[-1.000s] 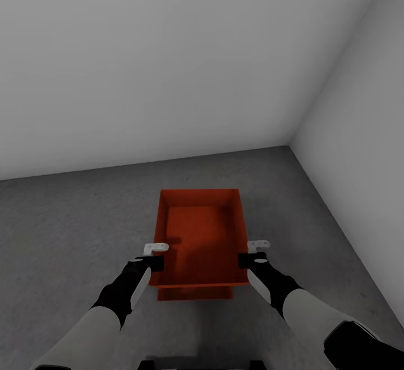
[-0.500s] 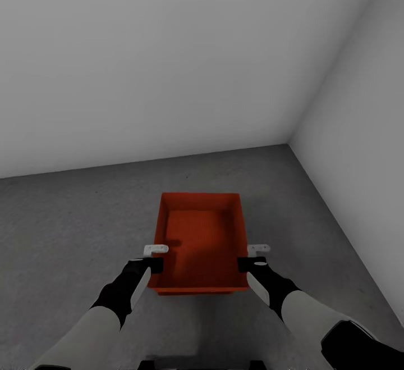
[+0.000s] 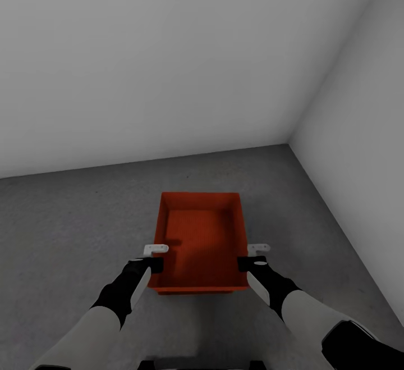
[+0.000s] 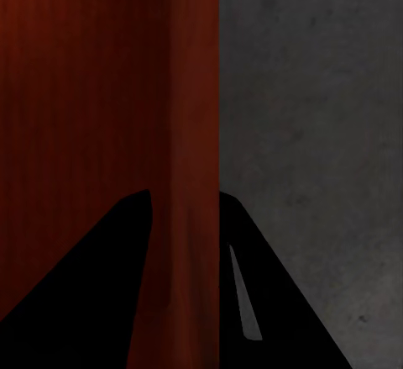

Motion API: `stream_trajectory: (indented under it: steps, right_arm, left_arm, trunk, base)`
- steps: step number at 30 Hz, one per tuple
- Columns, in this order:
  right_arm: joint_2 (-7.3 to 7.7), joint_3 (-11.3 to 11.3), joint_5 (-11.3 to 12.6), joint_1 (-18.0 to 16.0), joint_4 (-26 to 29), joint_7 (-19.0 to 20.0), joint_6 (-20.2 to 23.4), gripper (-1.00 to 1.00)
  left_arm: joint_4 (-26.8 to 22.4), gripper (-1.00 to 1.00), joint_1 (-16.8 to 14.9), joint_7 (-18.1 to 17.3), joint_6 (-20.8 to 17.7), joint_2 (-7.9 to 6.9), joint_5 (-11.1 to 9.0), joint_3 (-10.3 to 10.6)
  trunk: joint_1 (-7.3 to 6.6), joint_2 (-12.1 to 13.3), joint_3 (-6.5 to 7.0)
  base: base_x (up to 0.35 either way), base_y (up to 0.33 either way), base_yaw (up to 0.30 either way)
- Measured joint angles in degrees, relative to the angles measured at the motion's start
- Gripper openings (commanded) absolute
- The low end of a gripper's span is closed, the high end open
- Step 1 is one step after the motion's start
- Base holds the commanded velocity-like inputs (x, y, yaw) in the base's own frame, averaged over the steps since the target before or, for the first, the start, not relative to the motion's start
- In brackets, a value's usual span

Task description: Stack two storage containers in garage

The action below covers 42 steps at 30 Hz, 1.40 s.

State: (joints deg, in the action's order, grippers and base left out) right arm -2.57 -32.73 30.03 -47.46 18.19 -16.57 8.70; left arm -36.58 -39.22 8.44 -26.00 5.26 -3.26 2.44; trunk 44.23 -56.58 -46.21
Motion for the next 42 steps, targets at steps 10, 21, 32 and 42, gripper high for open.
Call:
stream_trajectory:
  steps: [10, 21, 32, 42]
  right_arm:
    - [0.04, -0.04, 0.06, 0.0, 0.02, 0.01, -0.01, -1.0]
    - [0.06, -0.05, 0.09, 0.0, 0.01, 0.02, -0.02, -1.0]
    - [0.03, 0.04, -0.02, 0.01, -0.02, 0.03, -0.04, -1.0]
    - [0.03, 0.07, -0.05, 0.01, -0.01, 0.03, -0.04, -1.0]
  left_arm:
    - [0.0, -1.0, 0.0, 0.09, 0.01, 0.0, -0.14, 0.12]
    - [0.0, -1.0, 0.0, 0.2, 0.01, -0.01, -0.26, 0.26]
    - [0.0, -1.0, 0.0, 0.12, 0.01, -0.01, -0.12, 0.24]
    - [-0.01, -1.0, -0.01, 0.04, 0.01, -0.01, -0.01, 0.21]
  trunk:
    - [0.0, 0.0, 0.0]
    - [0.0, 0.0, 0.0]
    - [0.65, -1.19, -0.53]
    - [1.32, -2.41, -1.08]
  base:
    - [0.0, 0.0, 0.0]
    - [0.0, 0.0, 0.0]
    - [0.0, 0.0, 0.0]
    - [0.0, 0.0, 0.0]
